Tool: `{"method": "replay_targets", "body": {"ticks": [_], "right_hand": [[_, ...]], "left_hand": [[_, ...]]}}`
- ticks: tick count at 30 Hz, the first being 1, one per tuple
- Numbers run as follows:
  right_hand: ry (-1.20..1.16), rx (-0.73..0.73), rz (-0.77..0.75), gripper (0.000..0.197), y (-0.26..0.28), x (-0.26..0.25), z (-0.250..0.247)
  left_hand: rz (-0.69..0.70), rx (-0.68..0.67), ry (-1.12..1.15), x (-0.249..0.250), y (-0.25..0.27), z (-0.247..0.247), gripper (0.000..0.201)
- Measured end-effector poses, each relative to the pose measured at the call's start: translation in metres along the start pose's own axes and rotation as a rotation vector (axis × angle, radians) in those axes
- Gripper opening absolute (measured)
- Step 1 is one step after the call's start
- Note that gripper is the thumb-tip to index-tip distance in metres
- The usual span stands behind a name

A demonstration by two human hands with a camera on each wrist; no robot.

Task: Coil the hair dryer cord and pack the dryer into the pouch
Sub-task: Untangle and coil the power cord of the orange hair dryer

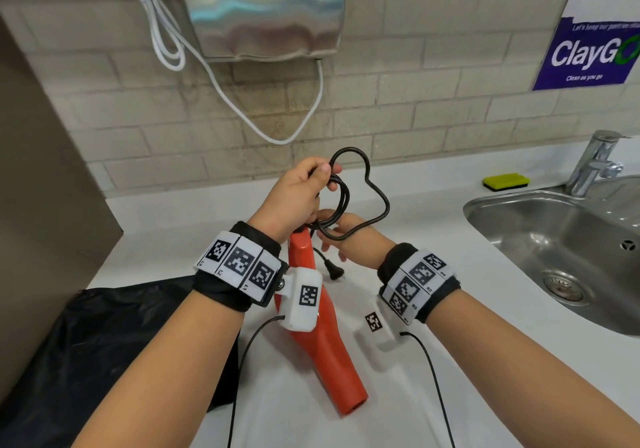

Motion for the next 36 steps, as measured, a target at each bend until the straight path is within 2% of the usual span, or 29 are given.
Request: {"method": "replay_targets", "body": {"ticks": [1,3,6,9,11,13,15,17,19,20,22,24,27,31,34,36], "right_hand": [[-0.012,0.011,0.006,0.021,-0.003,0.0,0.001],[-0.118,0.081,0.018,0.02,-0.007,0.009,-0.001],[-0.213,0.218,0.166,0.027,-0.005,0.036,-0.012],[0.079,0.249,0.475,0.021,0.009,0.069,-0.029],[0.361,0.087,0.689,0.025,0.016,0.09,-0.033],[0.683,-0.06,0.819,0.031,0.019,0.104,-0.035],[0.789,-0.073,0.878,0.032,0.018,0.112,-0.037],[0.74,0.011,0.795,0.032,0.018,0.102,-0.04],[0.432,0.295,0.535,0.03,0.015,0.081,-0.044],[0.253,0.437,0.346,0.029,0.016,0.063,-0.045],[0.007,0.564,0.048,0.028,0.019,0.017,-0.044],[-0.159,0.555,-0.092,0.027,0.017,-0.017,-0.043],[-0.315,0.507,-0.116,0.021,0.018,-0.048,-0.043],[-0.347,0.399,-0.182,0.017,0.019,-0.061,-0.037],[-0.347,0.303,-0.239,0.021,0.018,-0.063,-0.033],[-0.294,0.308,-0.225,0.027,0.014,-0.061,-0.031]], "left_hand": [[0.002,-0.006,0.0,0.0,0.0,0.0,0.024],[-0.002,-0.018,-0.011,0.0,0.001,-0.002,0.023],[-0.026,-0.025,-0.012,0.0,0.004,-0.006,0.024],[-0.041,-0.036,0.015,-0.001,0.007,-0.012,0.026],[-0.042,-0.042,0.017,-0.001,0.009,-0.014,0.027],[-0.043,-0.037,0.011,-0.001,0.009,-0.014,0.027],[-0.045,-0.03,0.009,-0.001,0.009,-0.013,0.026],[-0.038,-0.022,0.014,-0.001,0.009,-0.012,0.026],[-0.026,-0.023,0.011,-0.001,0.008,-0.01,0.025],[-0.023,-0.024,0.008,0.0,0.007,-0.009,0.025],[-0.019,-0.022,0.007,0.001,0.007,-0.007,0.026],[-0.017,-0.022,-0.009,0.001,0.007,-0.006,0.027],[-0.023,-0.026,-0.054,0.002,0.005,-0.004,0.024],[-0.027,-0.018,-0.12,0.003,0.005,-0.005,0.026],[-0.026,-0.028,-0.097,0.003,0.006,-0.006,0.026],[-0.037,-0.047,-0.071,0.003,0.006,-0.007,0.027]]}}
Point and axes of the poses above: each hand's wrist, its own y-axis away from the middle knuckle, its own z-axis out of the palm, x = y × z, the point moved 2 cm from there along -y, towards the middle knuckle, and after that the axes turned 9 degrees about -x, right-handed, at the moved point
